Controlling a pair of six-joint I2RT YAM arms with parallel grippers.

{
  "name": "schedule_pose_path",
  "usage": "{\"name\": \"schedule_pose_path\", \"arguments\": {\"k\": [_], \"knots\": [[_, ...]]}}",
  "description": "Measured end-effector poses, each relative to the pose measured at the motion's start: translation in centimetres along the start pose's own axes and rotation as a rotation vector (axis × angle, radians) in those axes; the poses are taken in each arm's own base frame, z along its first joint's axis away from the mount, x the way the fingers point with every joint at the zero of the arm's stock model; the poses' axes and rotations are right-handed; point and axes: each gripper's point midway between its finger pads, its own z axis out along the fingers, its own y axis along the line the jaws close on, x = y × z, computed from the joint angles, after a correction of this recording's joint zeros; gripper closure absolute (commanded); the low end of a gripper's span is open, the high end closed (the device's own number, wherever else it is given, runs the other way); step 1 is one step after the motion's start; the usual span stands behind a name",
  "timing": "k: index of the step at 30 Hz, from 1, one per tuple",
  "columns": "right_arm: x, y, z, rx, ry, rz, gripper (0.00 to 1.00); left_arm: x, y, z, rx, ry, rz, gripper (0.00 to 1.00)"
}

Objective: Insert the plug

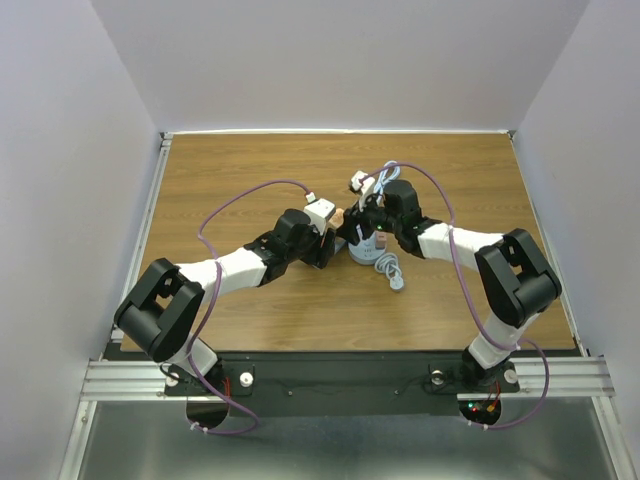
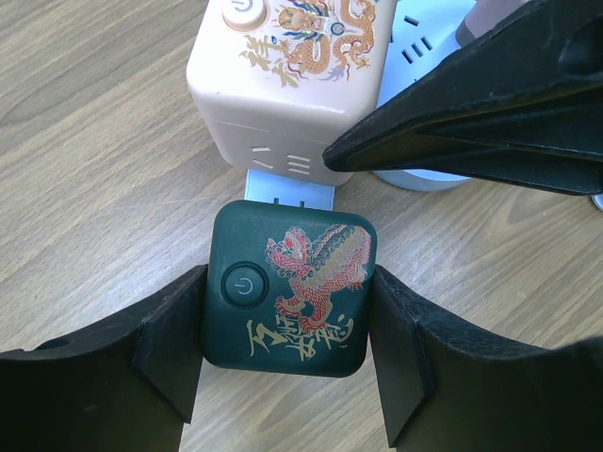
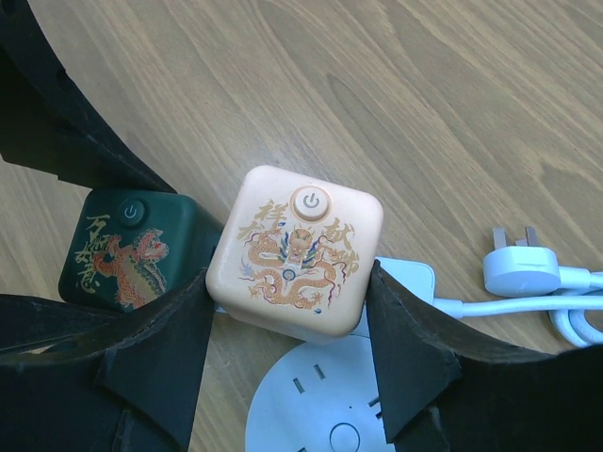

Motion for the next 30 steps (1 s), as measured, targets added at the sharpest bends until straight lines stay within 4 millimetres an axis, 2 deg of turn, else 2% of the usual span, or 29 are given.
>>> {"name": "schedule_pose_path", "arguments": {"k": [9,30], "knots": [[0.75,-0.21,-0.64,0.029,0.011,-0.021,1.0,0.0,0.0,0.0,0.0,0.0,0.0,1.0],[0.9,-0.28,-0.32,0.038,0.046,-0.061,0.99,0.01,0.01,0.09,-0.001,0.005,0.001,1.0]]}}
